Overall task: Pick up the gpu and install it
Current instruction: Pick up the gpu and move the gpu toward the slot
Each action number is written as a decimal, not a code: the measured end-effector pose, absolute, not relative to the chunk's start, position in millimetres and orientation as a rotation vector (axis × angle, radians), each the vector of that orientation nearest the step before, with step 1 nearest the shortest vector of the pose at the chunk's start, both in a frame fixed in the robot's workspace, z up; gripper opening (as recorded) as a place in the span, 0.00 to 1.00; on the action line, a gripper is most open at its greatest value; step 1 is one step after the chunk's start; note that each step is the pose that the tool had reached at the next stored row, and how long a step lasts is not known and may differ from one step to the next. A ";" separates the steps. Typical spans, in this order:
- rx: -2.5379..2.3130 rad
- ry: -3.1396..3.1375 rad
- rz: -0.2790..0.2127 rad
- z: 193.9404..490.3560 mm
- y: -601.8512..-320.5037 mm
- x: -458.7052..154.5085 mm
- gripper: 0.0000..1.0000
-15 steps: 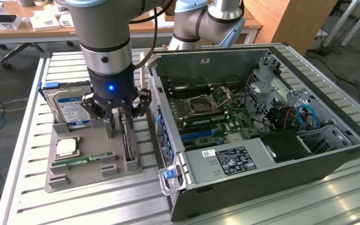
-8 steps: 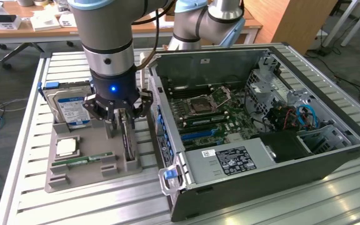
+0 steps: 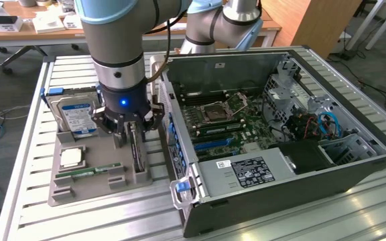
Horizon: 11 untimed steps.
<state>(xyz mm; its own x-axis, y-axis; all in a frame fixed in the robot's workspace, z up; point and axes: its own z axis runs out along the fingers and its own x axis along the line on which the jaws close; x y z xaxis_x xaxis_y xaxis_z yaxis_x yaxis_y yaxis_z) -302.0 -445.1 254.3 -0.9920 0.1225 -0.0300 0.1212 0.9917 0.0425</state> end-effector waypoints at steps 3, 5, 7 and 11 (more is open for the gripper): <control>0.190 3.103 0.063 250.3 -445.1 -301.5 0.47; 0.190 3.103 0.063 247.8 -445.1 -301.2 0.47; 0.190 3.103 0.063 245.3 -445.0 -300.8 0.47; 0.190 3.103 0.063 241.3 -445.1 -300.6 0.47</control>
